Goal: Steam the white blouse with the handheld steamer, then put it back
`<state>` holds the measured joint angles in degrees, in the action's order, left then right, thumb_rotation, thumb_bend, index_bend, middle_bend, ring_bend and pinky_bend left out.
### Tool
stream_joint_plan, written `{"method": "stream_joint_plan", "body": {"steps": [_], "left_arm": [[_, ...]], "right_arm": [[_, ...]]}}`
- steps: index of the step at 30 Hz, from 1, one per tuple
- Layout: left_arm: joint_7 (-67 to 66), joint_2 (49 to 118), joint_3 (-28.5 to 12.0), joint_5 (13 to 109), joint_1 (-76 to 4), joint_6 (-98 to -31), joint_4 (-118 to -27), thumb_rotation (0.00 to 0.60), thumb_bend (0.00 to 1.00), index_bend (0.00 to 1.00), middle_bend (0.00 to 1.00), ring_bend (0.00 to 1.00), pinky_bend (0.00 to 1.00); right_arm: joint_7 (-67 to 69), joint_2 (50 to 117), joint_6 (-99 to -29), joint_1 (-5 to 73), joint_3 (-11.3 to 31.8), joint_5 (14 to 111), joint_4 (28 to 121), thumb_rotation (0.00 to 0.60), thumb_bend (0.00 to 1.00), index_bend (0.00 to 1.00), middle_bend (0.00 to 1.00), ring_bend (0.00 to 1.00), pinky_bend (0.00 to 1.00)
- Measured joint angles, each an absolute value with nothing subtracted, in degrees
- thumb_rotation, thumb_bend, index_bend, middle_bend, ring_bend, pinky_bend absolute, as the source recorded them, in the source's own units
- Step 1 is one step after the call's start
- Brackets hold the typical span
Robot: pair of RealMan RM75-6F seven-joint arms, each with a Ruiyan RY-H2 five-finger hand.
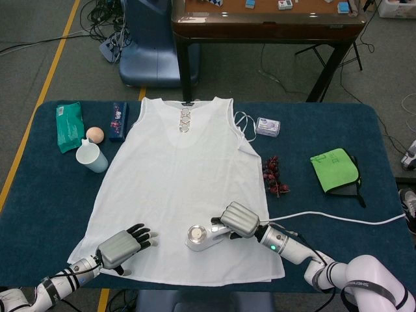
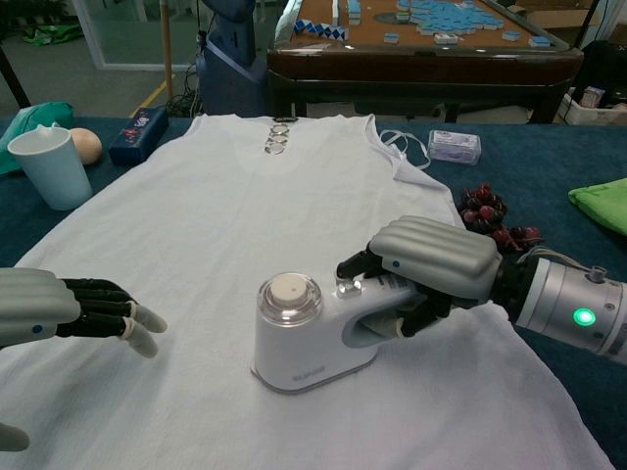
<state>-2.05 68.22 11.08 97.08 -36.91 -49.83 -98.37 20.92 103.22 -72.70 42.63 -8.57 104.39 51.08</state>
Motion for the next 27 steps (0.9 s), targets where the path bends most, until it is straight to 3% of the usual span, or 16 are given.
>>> {"method": "stream_joint_plan", "body": {"steps": [12,22,27], "left_arm": [[-2.4,67.4,10.8,96.8,-36.7,-50.6,-98.8,0.600,0.13,0.15,0.08,0.06,0.00],[-2.9,65.0,9.5,94.5,-35.6,-52.6,-99.8,0.600,0.13,0.15,0.08,0.06,0.00],[-3.2,64.5,8.4,93.1,-35.0,-53.7,-100.4,0.600,0.13,0.15,0.08,0.06,0.00]], "right_arm": [[17.0,96.3,-79.2,39.2,-9.2,105.6,60.6,0.600,0.68,0.79,0.90,0.92,0.81],[13.1,84.6,-84.0,31.2,-9.3,101.2,66.2,0.600,0.68,0.79,0.90,0.92,0.81],[13.2,81.9,-84.9,26.6,-9.5,98.1,66.0,0.600,0.68,0.79,0.90,0.92,0.81]]}}
